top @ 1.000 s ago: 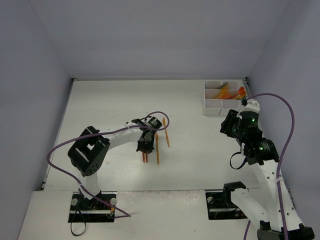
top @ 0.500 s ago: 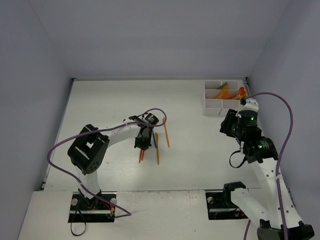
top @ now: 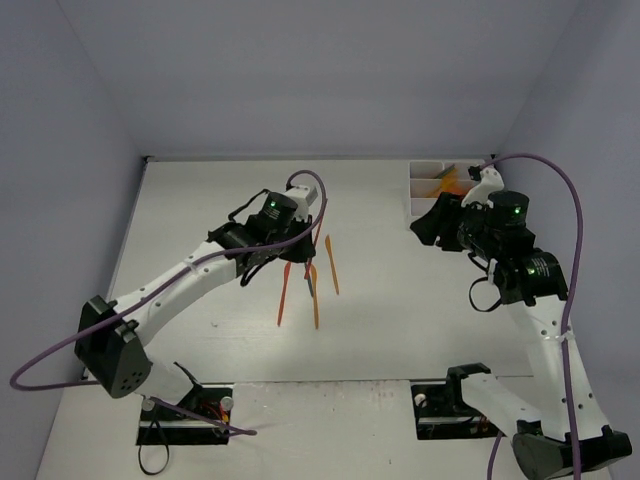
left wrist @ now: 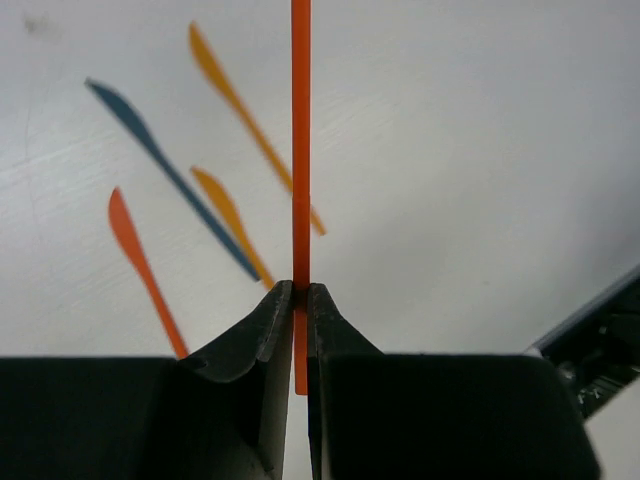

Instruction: Sort the eating utensils into containers

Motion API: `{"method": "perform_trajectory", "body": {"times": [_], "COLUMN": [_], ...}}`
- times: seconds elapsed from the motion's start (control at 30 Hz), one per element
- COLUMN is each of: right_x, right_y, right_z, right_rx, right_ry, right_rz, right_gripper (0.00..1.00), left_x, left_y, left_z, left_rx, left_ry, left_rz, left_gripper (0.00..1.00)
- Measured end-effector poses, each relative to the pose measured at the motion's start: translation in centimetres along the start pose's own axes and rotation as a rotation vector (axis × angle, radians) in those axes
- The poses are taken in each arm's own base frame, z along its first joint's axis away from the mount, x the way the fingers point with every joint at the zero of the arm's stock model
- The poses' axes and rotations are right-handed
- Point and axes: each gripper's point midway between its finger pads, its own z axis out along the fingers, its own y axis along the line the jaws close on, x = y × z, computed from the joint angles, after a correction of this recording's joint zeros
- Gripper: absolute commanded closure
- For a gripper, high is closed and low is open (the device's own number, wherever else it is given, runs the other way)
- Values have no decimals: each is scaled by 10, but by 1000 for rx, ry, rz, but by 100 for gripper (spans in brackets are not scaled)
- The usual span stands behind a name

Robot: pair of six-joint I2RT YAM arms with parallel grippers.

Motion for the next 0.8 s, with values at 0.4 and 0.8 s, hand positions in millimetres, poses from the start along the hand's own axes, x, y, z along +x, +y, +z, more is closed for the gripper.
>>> {"method": "perform_trajectory", "body": {"times": [0.4, 0.8], "right_x": [-32, -27], "right_y": [73, 111], "right_z": [-5, 13], "right_rx": [-307, -415], "right_ry": [-18, 18], "right_rz": [46, 51], "right_gripper": [46, 54], "left_x": [-49, -51], "left_y": [-105, -153], "left_z": [-48, -70], "left_rx": [402, 539], "left_ry": [-200, -237], "left_rz": [142, 222], "left_gripper": [100, 100]}}
